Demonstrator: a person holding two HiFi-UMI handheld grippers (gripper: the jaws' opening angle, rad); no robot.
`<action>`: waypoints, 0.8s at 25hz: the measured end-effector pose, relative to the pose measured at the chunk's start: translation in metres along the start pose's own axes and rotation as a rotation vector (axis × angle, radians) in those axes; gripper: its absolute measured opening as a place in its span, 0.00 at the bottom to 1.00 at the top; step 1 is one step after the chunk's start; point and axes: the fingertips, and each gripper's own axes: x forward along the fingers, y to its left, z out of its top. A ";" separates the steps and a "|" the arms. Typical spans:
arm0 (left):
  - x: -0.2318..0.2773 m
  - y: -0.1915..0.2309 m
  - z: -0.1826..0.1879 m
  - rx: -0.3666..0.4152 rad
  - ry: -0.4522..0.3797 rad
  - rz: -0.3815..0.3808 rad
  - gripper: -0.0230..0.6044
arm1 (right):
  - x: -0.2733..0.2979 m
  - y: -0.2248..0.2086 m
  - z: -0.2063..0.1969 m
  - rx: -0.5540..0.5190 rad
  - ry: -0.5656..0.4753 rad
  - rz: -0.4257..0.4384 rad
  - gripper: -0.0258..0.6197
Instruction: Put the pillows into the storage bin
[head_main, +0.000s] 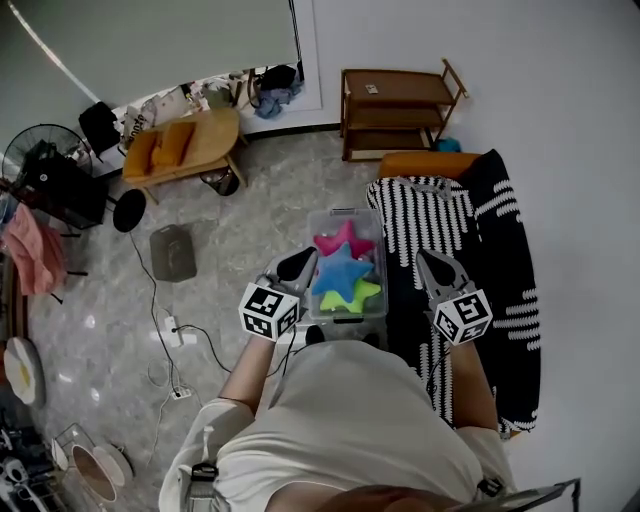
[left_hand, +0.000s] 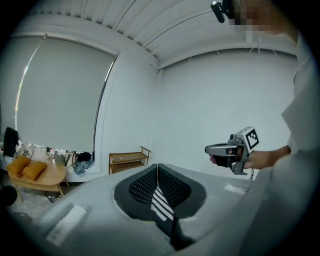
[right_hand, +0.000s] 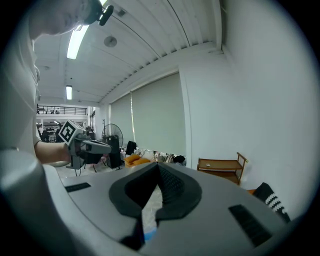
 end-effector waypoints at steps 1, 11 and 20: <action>0.001 0.000 0.000 0.000 -0.002 0.001 0.06 | 0.000 -0.001 0.001 0.005 -0.004 0.001 0.04; 0.001 0.001 0.001 -0.002 -0.009 0.006 0.06 | 0.000 -0.004 0.003 0.007 -0.014 -0.001 0.04; 0.003 0.000 0.004 -0.004 -0.016 0.005 0.06 | 0.001 -0.007 0.006 0.018 -0.024 -0.003 0.04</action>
